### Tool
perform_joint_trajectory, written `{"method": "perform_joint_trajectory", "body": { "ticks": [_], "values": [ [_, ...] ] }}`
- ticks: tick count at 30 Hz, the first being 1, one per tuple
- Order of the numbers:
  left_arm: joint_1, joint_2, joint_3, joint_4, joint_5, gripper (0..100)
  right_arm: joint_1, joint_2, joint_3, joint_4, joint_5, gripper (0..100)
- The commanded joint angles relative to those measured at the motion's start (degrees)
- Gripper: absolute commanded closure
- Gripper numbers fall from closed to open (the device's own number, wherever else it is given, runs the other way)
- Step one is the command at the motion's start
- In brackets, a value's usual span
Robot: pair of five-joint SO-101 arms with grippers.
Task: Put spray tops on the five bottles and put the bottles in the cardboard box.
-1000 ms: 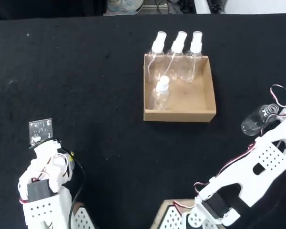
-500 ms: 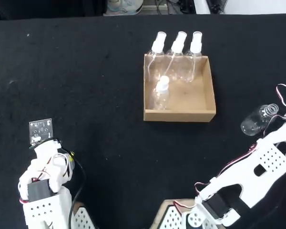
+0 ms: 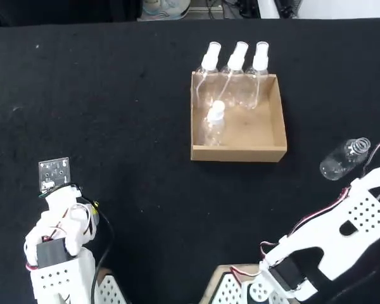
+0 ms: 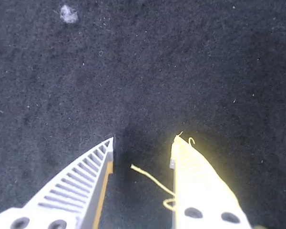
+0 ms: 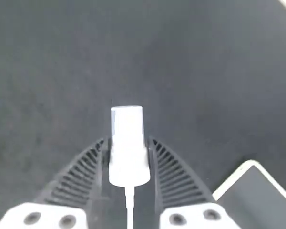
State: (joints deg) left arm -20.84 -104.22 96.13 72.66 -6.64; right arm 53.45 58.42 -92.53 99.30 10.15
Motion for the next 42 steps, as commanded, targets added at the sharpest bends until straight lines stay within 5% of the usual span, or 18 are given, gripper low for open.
{"method": "perform_joint_trajectory", "body": {
  "ticks": [1, 22, 29, 35, 42],
  "values": [
    [-0.1, -0.4, 1.2, 0.3, -0.3, 81, -0.2, -10.6, -2.9, 2.0, -2.0, 98.6],
    [-0.1, -0.4, 1.2, 0.3, -0.3, 81, -6.9, -52.2, 21.6, 1.9, -8.1, 98.7],
    [-0.1, -0.4, 1.2, 0.3, -0.3, 81, -7.6, -65.3, 41.2, 1.0, -7.9, 98.7],
    [-0.1, -0.4, 1.2, 0.3, -0.3, 81, -8.7, -75.7, 62.9, -13.5, -7.9, 98.7],
    [-0.1, -0.4, 1.2, 0.3, -0.3, 81, -8.3, -86.2, 92.6, -42.4, -8.0, 98.7]
  ]
}}
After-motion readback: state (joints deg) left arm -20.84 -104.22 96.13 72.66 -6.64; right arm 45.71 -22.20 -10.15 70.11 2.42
